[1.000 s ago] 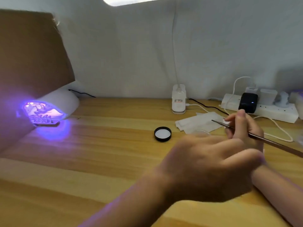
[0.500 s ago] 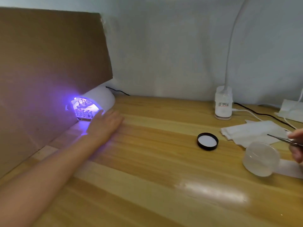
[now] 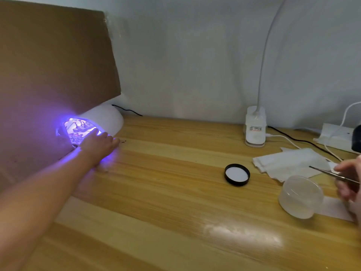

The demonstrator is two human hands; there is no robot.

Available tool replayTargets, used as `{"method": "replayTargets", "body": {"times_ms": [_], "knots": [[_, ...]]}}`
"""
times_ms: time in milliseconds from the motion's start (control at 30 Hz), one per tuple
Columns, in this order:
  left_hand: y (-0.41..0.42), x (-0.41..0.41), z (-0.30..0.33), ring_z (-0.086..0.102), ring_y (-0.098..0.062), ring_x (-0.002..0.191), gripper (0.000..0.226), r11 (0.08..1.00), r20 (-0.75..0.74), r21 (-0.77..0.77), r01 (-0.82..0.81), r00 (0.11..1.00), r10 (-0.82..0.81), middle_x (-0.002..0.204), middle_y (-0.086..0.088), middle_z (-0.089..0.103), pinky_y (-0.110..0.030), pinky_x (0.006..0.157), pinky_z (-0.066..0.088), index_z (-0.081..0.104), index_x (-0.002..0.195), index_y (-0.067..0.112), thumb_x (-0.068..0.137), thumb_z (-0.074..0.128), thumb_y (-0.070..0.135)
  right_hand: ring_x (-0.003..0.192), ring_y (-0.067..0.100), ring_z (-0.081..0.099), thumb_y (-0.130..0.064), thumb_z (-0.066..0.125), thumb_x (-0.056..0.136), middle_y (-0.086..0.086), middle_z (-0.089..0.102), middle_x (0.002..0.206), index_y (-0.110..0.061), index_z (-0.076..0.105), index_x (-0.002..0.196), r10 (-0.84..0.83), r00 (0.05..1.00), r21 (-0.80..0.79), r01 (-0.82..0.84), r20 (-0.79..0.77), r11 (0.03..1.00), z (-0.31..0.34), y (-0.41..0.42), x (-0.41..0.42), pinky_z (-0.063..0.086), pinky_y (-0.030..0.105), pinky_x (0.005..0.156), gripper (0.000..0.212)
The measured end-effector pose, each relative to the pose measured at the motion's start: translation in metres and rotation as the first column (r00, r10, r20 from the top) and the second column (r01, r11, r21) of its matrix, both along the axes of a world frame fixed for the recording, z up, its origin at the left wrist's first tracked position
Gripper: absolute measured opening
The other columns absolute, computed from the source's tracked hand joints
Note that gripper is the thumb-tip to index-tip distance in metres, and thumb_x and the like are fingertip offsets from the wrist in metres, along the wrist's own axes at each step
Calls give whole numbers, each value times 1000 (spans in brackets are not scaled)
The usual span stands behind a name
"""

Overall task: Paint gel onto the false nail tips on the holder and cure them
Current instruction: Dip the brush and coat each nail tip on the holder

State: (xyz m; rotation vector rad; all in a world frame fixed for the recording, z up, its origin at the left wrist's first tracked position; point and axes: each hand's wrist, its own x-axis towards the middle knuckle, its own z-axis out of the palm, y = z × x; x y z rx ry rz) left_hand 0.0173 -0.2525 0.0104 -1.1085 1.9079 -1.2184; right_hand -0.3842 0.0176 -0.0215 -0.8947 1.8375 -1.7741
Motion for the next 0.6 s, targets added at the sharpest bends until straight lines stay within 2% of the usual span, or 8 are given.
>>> {"method": "replayTargets", "body": {"times_ms": [33, 100, 133, 233, 400, 533, 600], "knots": [[-4, 0, -2, 43, -18, 125, 45, 1000, 24, 5, 7, 1000, -7, 130, 1, 48, -31, 99, 32, 27, 136, 12, 93, 34, 1, 29, 3, 36, -22, 27, 101, 12, 39, 50, -17, 43, 70, -24, 1000, 9, 24, -5, 1000, 7, -3, 7, 25, 11, 33, 35], [-11, 5, -3, 46, -16, 122, 48, 1000, 17, 27, 7, 1000, -8, 127, 4, 49, -27, 92, 37, 28, 135, 15, 91, 40, 2, 28, 6, 36, -27, 23, 102, -3, 40, 35, -17, 43, 71, -43, 999, -3, 43, -22, 999, 9, -4, 9, 24, 14, 32, 38], [-11, 5, -4, 48, -14, 120, 49, 999, 20, 37, 4, 1000, -5, 126, 6, 50, -25, 88, 39, 28, 134, 17, 89, 42, 2, 29, 6, 36, -29, 22, 102, -6, 39, 32, -17, 43, 71, -50, 998, -15, 50, -33, 999, 8, -4, 7, 24, 15, 33, 39], [-11, 5, -5, 52, -11, 116, 52, 998, -96, 56, 25, 995, -19, 123, 9, 51, -22, 79, 41, 29, 133, 20, 88, 44, 1, 28, 5, 36, -31, 21, 102, -7, 38, 30, -17, 44, 71, -53, 998, -50, 53, -14, 997, 7, -1, 7, 24, 13, 31, 40], [-12, 8, -4, 56, -13, 111, 47, 992, -50, 88, 92, 995, -88, 121, 8, 53, -23, 79, 44, 31, 131, 20, 90, 42, 0, 29, 5, 39, -19, 21, 102, -8, 40, 32, -18, 44, 75, 11, 1000, -59, -12, -25, 998, 4, 1, 3, 27, 11, 31, 36], [-11, 5, 3, 55, -15, 112, 44, 988, -46, 79, 131, 991, -127, 122, 6, 54, -24, 83, 42, 30, 133, 18, 93, 38, 2, 28, 4, 39, -26, 19, 102, -7, 39, 31, -18, 44, 74, 29, 1000, -84, -29, -2, 996, 2, -1, 1, 27, 9, 29, 39], [-6, 0, 9, 52, -17, 116, 41, 991, 18, 86, 104, 994, -106, 126, 4, 52, -25, 90, 38, 28, 136, 17, 97, 32, 6, 29, 5, 40, -25, 20, 102, -7, 40, 31, -18, 44, 74, 2, 999, -81, -5, -35, 997, 0, -3, 0, 29, 10, 30, 38]]}}
